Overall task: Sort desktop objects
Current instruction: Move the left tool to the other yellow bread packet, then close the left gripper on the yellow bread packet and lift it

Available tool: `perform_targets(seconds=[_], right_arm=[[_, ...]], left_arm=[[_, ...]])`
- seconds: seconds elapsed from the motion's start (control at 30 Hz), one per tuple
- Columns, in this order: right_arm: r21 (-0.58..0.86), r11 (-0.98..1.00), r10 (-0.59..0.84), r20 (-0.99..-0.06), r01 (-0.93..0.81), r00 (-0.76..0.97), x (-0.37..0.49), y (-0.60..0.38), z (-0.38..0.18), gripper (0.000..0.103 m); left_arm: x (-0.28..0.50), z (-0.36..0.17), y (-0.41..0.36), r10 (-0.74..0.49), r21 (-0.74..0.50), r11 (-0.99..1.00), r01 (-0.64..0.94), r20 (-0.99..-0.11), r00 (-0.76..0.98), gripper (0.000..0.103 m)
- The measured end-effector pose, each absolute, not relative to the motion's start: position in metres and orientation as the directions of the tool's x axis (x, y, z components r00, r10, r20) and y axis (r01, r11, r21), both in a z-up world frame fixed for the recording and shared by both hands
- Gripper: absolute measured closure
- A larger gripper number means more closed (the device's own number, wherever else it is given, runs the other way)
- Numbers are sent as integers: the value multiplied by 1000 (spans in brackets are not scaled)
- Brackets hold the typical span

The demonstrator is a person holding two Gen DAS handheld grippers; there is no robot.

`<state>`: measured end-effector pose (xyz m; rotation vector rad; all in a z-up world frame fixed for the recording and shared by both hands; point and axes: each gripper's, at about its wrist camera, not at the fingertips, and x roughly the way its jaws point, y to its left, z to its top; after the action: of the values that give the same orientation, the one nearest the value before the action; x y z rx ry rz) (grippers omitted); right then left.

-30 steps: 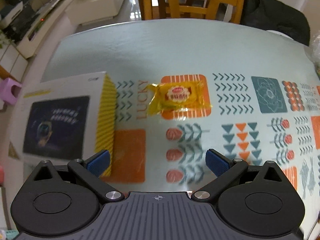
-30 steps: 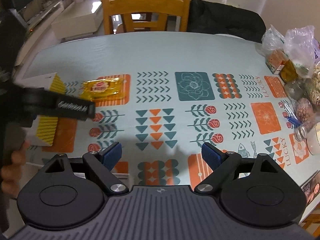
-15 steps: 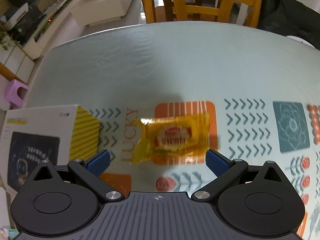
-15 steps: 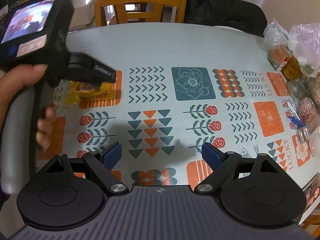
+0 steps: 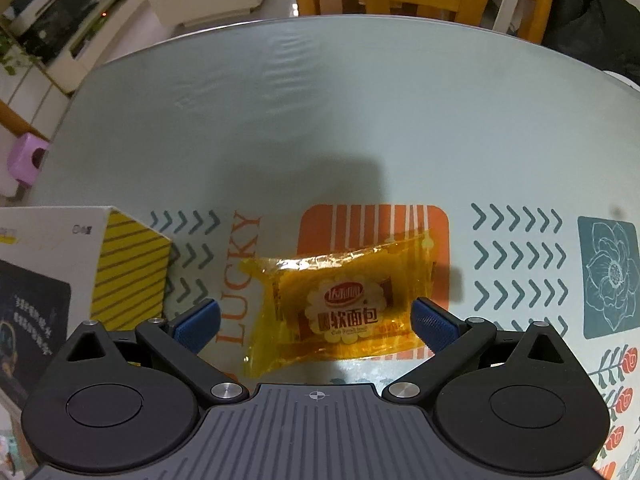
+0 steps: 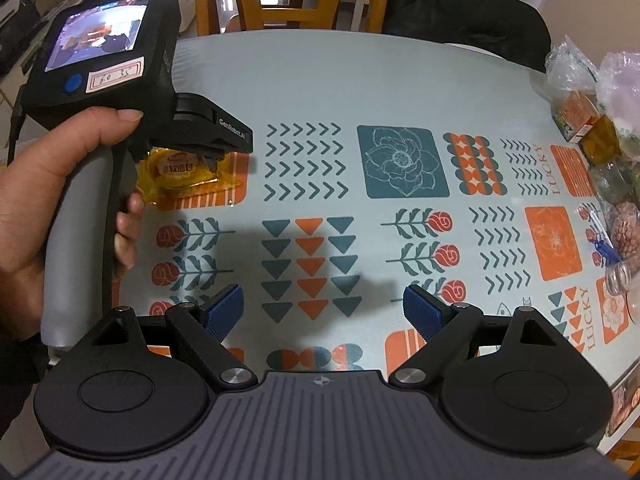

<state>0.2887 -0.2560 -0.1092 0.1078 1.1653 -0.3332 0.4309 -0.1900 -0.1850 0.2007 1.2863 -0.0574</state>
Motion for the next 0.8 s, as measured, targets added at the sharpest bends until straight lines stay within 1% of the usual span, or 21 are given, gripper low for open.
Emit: perform_targets(seconds=[0.33, 0.43, 0.63, 0.7, 0.73, 0.8], right_arm=[[-67, 951, -196, -887, 302, 418, 316, -282, -105, 0], [-44, 956, -175, -879, 291, 443, 326, -291, -105, 0], [-45, 959, -174, -871, 278, 459, 342, -302, -107, 0], [-48, 960, -175, -873, 277, 456, 347, -303, -109, 0], [-50, 960, -176, -874, 276, 453, 348, -304, -109, 0], [-51, 961, -174, -876, 273, 449, 351, -304, -111, 0]], left_arm=[[431, -190, -189, 47, 102, 978, 184, -959, 280, 0], [432, -191, -187, 30, 86, 977, 195, -961, 275, 3], [433, -191, -186, -1, 59, 975, 216, -964, 266, 14], [433, -190, -187, -14, 47, 974, 224, -965, 263, 23], [433, -190, -187, -24, 38, 973, 228, -965, 260, 26], [434, -190, -187, -29, 33, 972, 232, -966, 256, 27]])
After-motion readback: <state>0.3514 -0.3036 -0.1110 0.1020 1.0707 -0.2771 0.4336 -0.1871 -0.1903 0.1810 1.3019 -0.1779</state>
